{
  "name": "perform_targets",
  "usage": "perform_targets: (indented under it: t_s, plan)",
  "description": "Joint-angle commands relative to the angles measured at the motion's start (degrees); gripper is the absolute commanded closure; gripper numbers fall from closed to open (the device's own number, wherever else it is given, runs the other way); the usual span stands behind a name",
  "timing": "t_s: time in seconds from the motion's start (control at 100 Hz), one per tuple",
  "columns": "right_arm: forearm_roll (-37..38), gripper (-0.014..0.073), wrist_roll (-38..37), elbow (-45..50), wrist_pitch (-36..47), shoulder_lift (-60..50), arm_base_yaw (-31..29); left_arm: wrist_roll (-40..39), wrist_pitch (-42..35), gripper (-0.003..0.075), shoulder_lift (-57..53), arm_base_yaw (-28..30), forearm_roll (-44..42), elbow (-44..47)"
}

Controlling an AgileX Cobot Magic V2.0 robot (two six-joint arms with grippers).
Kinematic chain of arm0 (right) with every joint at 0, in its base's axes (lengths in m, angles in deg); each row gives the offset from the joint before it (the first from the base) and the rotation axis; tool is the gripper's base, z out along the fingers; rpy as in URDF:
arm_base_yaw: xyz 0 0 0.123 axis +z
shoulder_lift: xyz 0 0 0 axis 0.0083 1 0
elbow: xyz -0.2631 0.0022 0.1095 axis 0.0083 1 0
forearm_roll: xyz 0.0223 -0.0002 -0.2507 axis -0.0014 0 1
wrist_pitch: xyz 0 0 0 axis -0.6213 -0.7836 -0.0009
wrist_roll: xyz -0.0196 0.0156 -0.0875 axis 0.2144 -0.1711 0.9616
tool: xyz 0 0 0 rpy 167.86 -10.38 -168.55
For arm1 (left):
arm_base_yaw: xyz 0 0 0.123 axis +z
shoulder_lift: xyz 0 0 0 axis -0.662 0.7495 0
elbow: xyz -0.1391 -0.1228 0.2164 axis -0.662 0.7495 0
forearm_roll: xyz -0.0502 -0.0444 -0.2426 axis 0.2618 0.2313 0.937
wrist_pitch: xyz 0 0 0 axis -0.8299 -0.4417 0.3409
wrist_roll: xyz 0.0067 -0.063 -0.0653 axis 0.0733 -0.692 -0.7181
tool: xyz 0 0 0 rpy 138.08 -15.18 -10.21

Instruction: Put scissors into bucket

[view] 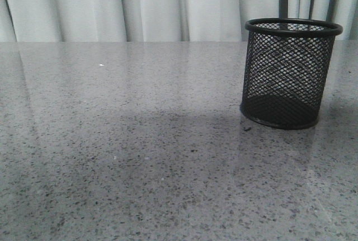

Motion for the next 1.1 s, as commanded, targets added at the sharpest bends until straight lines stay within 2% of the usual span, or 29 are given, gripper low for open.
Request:
perform_targets:
  t_s: [0.0,0.21,0.26,0.38,0.57,0.6,0.68,0.78,0.91,0.97,1.01,1.09]
  plan:
    - [-4.1,0.0151,0.6,-2.0,0.0,0.3,-0.3,-1.3,-5.9,0.0741,0.2,-1.7,-1.0,-2.3]
    - [-3.5,0.0153,0.6,-2.0,-0.9,1.3,-0.3,-1.4,-6.5,0.0741,3.9,-4.0,-2.1,-7.0]
    - [-3.0,0.0178,0.6,-2.0,-0.9,1.3,-0.3,-1.4,-6.5,0.0741,4.6,-4.0,-2.2,-7.9]
    - [-2.4,0.0324,0.6,-2.0,-0.7,1.3,-0.3,-1.4,-6.5,0.0741,5.8,-4.0,-2.2,-9.0]
    - [-1.4,0.064,0.6,-2.0,0.2,1.3,-0.3,-1.4,-7.4,0.074,6.0,-4.0,-2.3,-9.0]
    - [-1.4,0.0672,0.6,-2.0,0.4,1.3,-0.3,-1.4,-7.4,0.074,6.0,-4.0,-2.3,-9.0]
    - [-1.4,0.066,0.6,-2.0,0.8,1.3,-0.3,-1.4,-7.3,0.0731,6.0,-4.0,-2.3,-9.0]
    - [-1.3,0.066,0.6,-2.0,0.9,1.3,-0.3,-1.4,-7.3,0.064,6.0,-3.0,-2.3,-9.0]
    - [-0.2,0.066,0.6,-2.0,1.3,1.3,-0.3,-1.5,-7.2,0.0402,5.9,-0.9,-2.0,-9.0]
    - [1.4,0.066,0.6,-2.0,1.7,1.3,-0.3,-2.3,-7.2,0.033,5.7,0.4,-2.0,-9.0]
    - [2.9,0.0659,0.6,-2.0,2.3,1.3,-0.3,-3.9,-7.2,0.0304,5.5,1.6,-2.0,-9.1]
    - [7.3,0.0648,-1.0,-2.2,3.9,1.3,-0.3,-7.3,-5.8,0.03,5.4,4.4,-2.0,-9.9]
